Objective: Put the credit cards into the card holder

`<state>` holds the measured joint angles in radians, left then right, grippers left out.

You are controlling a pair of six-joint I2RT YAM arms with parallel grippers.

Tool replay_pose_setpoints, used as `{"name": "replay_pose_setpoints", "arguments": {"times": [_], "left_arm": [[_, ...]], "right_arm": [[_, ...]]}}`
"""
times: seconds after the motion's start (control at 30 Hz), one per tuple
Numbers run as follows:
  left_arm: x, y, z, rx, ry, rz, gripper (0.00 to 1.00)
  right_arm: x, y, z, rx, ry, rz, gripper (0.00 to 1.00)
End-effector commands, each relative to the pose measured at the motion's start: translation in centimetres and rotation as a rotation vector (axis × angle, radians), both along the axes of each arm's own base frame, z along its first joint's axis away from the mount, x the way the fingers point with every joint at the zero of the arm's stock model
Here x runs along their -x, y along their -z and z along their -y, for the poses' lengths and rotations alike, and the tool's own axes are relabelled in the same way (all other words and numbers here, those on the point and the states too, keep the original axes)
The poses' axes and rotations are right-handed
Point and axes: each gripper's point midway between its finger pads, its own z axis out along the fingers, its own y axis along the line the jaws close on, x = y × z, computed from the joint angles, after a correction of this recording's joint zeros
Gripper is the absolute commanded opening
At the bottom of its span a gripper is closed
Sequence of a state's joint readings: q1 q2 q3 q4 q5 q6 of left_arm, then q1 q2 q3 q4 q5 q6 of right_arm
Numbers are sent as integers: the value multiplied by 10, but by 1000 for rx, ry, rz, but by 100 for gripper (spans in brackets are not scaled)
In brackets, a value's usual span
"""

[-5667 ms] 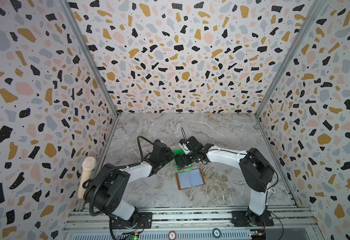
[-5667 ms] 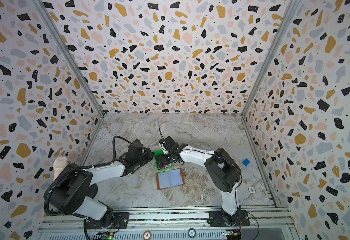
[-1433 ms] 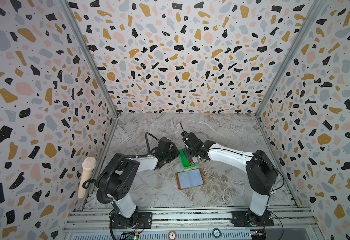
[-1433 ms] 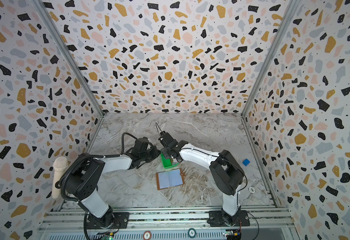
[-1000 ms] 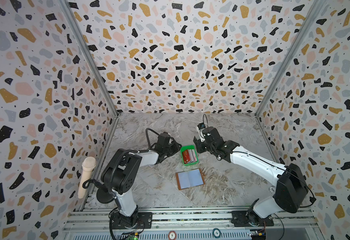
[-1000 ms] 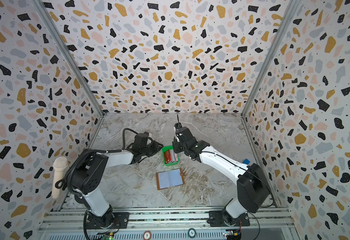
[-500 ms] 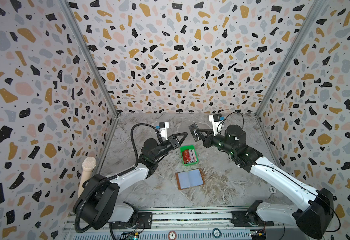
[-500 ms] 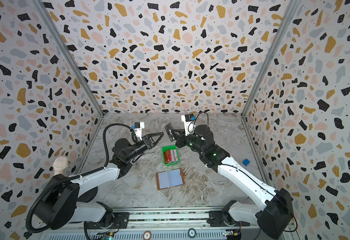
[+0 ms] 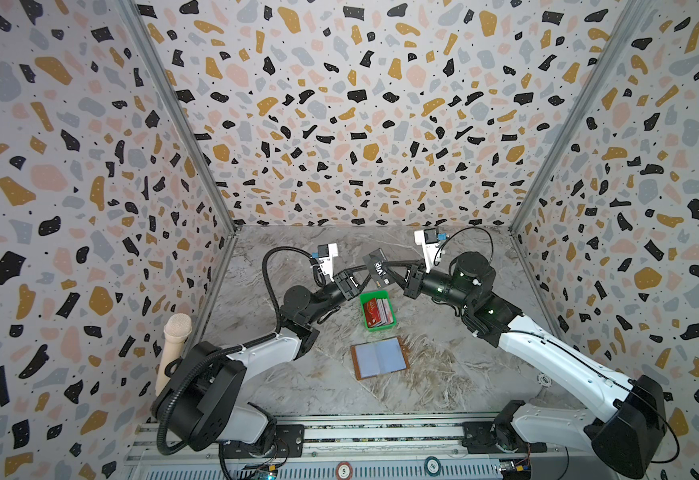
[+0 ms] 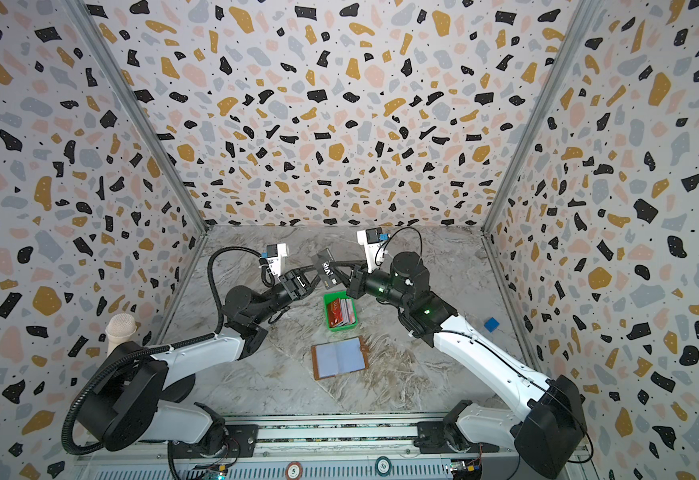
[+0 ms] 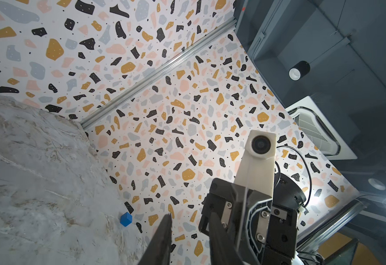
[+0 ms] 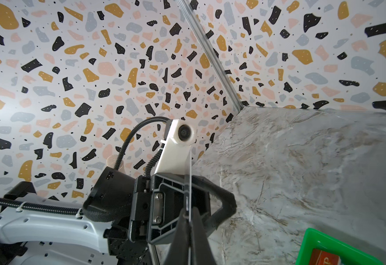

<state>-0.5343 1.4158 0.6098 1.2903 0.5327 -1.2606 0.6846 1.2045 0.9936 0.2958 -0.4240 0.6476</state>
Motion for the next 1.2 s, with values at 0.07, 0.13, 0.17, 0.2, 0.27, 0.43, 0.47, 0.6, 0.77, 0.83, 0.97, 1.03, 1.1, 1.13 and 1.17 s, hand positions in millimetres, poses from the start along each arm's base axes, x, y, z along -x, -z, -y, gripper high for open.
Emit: {"name": "replay_pose_setpoints", "arguments": {"times": [0.07,0.13,0.17,0.2,0.27,0.43,0.47,0.6,0.77,0.83,0.97,1.03,1.1,1.13,1.17], "left_arm": [[22,-19,-5,62,38,82,35],[22,-12,-6,50,31,64,35],[23,-10,-7,48,29,59,36],[24,-9,-8,49,29,60,36],[25,-9,-10,59,27,57,36],[27,-16,-11,79,31,70,37],[27,-17,-11,81,30,73,37],[25,-17,-10,77,29,74,37],[24,-18,-9,83,35,74,33],[26,-22,-10,102,47,82,26],[27,-18,-8,100,64,68,8],[28,-13,-7,92,71,55,0],[30,-8,-6,83,84,38,0],[31,-5,-6,74,89,30,0],[33,-3,-5,62,95,24,0]], "right_arm": [[3,-8,18,-48,52,8,0],[3,-16,27,-59,85,30,0],[3,-19,31,-62,100,38,0],[4,-21,32,-64,103,43,0],[4,-21,31,-63,94,40,0],[0,-9,23,-56,70,3,0],[1,-9,22,-64,63,4,0],[6,-11,12,-73,-1,3,0],[14,-5,-1,-66,-71,-5,0],[15,3,-4,-48,-89,-28,0],[18,22,-7,7,-120,-67,0],[19,29,-6,48,-134,-78,0],[18,35,-2,86,-136,-85,2],[19,37,1,100,-147,-87,7],[20,38,3,115,-166,-87,12]]}}
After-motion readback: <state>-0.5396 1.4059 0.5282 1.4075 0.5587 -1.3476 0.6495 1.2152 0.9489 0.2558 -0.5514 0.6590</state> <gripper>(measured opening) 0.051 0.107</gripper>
